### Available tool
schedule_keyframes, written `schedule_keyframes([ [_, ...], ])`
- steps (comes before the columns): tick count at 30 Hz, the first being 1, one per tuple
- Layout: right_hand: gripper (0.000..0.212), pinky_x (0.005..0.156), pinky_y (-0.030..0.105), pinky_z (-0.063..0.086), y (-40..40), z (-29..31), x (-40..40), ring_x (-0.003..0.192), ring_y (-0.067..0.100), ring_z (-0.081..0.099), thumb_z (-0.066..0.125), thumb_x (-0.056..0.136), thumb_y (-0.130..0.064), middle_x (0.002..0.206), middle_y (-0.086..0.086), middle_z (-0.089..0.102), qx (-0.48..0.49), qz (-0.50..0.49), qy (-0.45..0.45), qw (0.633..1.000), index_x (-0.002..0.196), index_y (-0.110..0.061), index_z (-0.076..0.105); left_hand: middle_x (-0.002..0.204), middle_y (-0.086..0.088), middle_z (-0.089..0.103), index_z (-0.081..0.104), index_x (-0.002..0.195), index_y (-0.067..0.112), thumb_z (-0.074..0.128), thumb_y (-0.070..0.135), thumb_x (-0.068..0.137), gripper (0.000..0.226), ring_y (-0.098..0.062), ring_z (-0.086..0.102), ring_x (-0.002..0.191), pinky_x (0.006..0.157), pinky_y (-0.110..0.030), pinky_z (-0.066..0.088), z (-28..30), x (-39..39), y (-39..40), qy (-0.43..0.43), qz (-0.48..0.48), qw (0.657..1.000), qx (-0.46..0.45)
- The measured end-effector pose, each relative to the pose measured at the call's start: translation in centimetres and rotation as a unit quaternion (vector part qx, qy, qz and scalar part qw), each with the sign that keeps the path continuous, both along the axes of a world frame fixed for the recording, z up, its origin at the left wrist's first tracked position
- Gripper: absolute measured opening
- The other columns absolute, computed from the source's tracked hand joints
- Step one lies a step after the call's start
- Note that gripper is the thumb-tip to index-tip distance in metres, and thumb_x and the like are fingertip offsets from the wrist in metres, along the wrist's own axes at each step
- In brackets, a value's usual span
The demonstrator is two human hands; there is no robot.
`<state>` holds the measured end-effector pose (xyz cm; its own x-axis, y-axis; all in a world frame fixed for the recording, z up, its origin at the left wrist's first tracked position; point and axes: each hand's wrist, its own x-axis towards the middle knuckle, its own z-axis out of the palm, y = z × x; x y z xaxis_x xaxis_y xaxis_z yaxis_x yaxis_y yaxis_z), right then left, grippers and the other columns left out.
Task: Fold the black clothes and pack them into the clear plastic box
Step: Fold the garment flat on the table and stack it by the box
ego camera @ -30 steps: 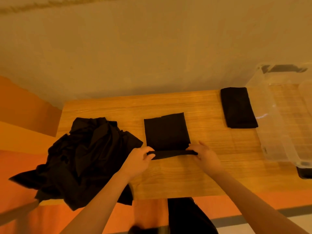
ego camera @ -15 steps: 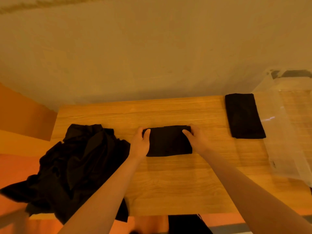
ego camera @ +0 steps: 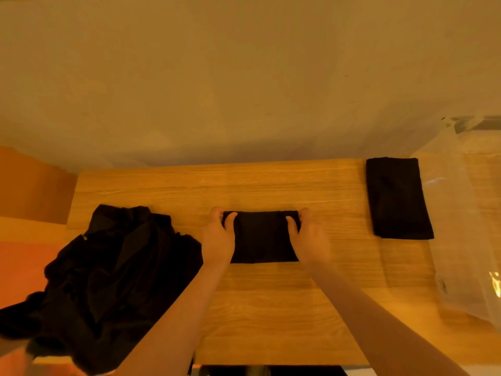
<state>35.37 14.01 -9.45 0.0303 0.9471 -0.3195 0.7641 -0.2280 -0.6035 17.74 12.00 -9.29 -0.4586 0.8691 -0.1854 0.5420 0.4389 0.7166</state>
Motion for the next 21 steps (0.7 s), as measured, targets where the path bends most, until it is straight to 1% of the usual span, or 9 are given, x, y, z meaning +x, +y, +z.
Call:
schedule_keyframes([
  [2,0.031,0.042,0.021,0.036,0.3,0.5,0.0,0.052,0.007,0.05,0.048,0.094,-0.037,0.068,-0.008,0.05,-0.004,-0.011,-0.014,1.0,0.111,-0.011,0.048,0.073,0.013,0.049,0.051,0.098,0.015,0.051,0.026,0.094,0.011,-0.002,0.049,0.059,0.052,-0.018,0.042,0.2,-0.1,-0.4,0.038,0.001,0.999,-0.003],
  [4,0.029,0.048,0.021,0.041,0.4,0.9,0.3,0.061,0.011,0.053,0.054,0.092,-0.032,0.081,-0.003,0.057,0.039,0.0,-0.03,0.999,0.11,-0.01,0.049,0.08,0.01,0.053,0.052,0.106,0.012,0.053,0.025,0.093,0.018,-0.004,0.053,0.067,0.06,-0.025,0.048,0.6,-0.6,-0.8,0.033,0.046,0.998,-0.016],
  [7,0.026,0.077,0.036,0.054,0.3,0.9,0.3,0.096,0.025,0.06,0.057,0.089,-0.016,0.109,0.009,0.061,0.211,0.127,-0.064,0.967,0.113,-0.006,0.058,0.098,0.001,0.055,0.051,0.113,0.012,0.053,0.022,0.092,0.023,-0.012,0.056,0.084,0.069,-0.022,0.048,2.3,-0.8,-2.1,0.012,0.108,0.994,-0.014],
  [9,0.034,0.09,0.042,0.048,0.2,0.6,-0.3,0.11,0.027,0.058,0.044,0.089,-0.022,0.12,0.008,0.061,0.263,0.226,-0.111,0.931,0.117,-0.009,0.059,0.1,0.0,0.054,0.05,0.11,0.015,0.053,0.019,0.092,0.018,-0.013,0.055,0.088,0.068,-0.016,0.043,3.8,0.1,-3.7,-0.021,0.153,0.988,-0.014],
  [11,0.048,0.102,0.042,0.038,0.1,0.0,-0.6,0.123,0.023,0.051,0.032,0.09,-0.033,0.132,0.004,0.055,0.21,0.306,-0.173,0.912,0.128,-0.013,0.054,0.104,0.0,0.054,0.048,0.113,0.015,0.053,0.023,0.093,0.022,-0.013,0.053,0.089,0.072,-0.02,0.041,5.0,1.5,-5.6,-0.126,0.251,0.957,-0.077],
  [13,0.056,0.105,0.042,0.029,-0.1,-0.9,-0.4,0.13,0.02,0.044,0.024,0.091,-0.039,0.14,0.003,0.049,0.14,0.334,-0.218,0.906,0.136,-0.014,0.045,0.109,-0.003,0.056,0.051,0.109,0.015,0.051,0.031,0.094,0.022,-0.013,0.051,0.089,0.079,-0.029,0.039,5.4,2.9,-7.2,-0.232,0.306,0.904,-0.189],
  [16,0.059,0.106,0.044,0.027,-1.5,-1.4,-0.2,0.134,0.021,0.037,0.021,0.091,-0.041,0.144,0.004,0.043,0.081,0.298,-0.223,0.925,0.14,-0.013,0.038,0.123,-0.008,0.057,0.052,0.124,0.013,0.052,0.034,0.093,0.038,-0.018,0.057,0.105,0.093,-0.03,0.042,4.9,4.1,-8.1,-0.426,0.31,0.826,-0.2],
  [19,0.064,0.108,0.043,0.021,-3.9,-1.0,-0.7,0.138,0.021,0.03,0.016,0.09,-0.043,0.148,0.005,0.036,0.059,0.239,-0.216,0.945,0.143,-0.012,0.033,0.119,-0.006,0.061,0.058,0.112,0.019,0.062,0.034,0.087,0.03,-0.017,0.06,0.104,0.092,-0.03,0.047,3.7,3.5,-6.4,-0.43,0.261,0.849,-0.163],
  [21,0.074,0.113,0.042,0.009,-5.9,-0.7,-0.7,0.142,0.015,0.006,0.001,0.085,-0.051,0.155,0.003,0.018,0.039,0.216,-0.196,0.956,0.147,-0.013,0.017,0.122,-0.006,0.061,0.057,0.119,0.017,0.072,0.038,0.076,0.05,-0.019,0.059,0.108,0.096,-0.036,0.047,3.1,3.2,-5.0,-0.42,0.229,0.864,-0.157],
])
